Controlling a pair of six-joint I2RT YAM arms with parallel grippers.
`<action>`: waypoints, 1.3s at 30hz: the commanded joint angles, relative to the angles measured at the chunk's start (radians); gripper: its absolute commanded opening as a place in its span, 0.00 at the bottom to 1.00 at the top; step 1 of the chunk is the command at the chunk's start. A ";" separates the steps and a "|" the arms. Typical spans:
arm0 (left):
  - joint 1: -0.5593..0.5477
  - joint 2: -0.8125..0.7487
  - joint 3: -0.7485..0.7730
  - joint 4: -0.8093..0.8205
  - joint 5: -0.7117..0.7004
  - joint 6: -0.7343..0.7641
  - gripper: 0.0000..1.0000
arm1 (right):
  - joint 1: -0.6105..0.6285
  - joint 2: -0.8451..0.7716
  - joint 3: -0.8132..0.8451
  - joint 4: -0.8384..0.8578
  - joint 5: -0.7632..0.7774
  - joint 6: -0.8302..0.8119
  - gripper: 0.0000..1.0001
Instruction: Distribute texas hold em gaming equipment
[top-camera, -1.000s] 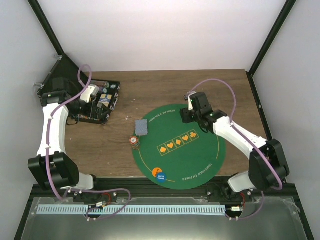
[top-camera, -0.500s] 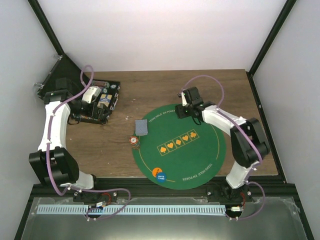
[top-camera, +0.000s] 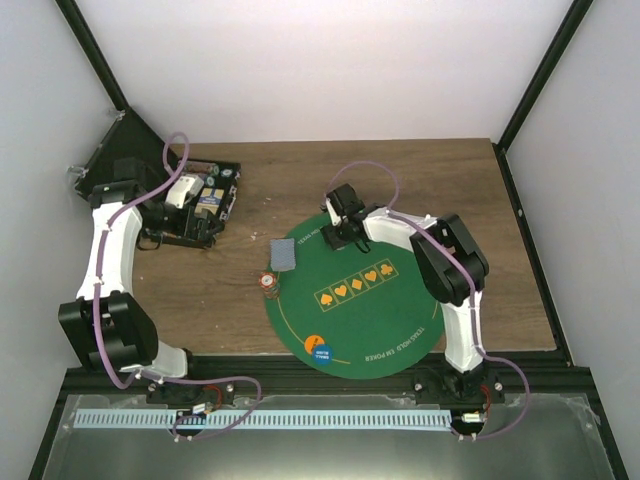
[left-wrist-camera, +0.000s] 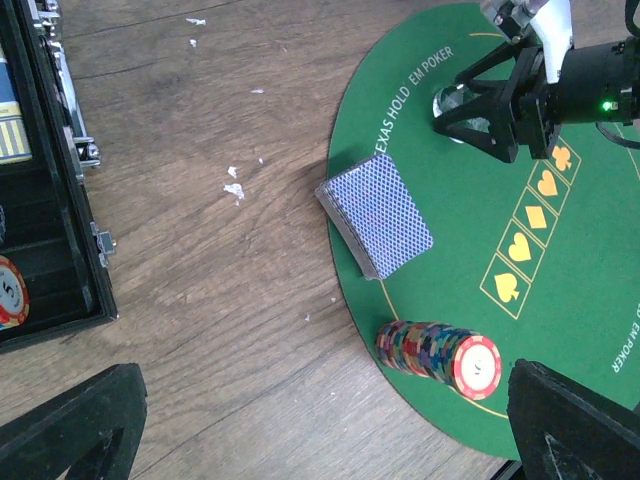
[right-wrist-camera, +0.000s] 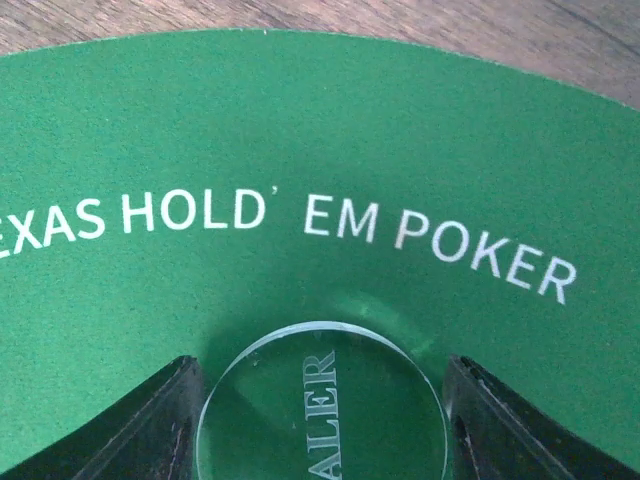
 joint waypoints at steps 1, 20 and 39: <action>-0.005 0.008 -0.004 0.001 0.001 0.026 1.00 | 0.019 0.025 0.056 -0.029 0.029 -0.016 0.35; -0.005 -0.004 -0.005 -0.008 0.007 0.037 1.00 | 0.071 -0.341 -0.038 -0.179 -0.117 0.018 1.00; -0.013 -0.054 0.001 -0.023 0.025 0.020 0.99 | 0.713 -0.421 -0.340 -0.347 0.057 0.388 0.91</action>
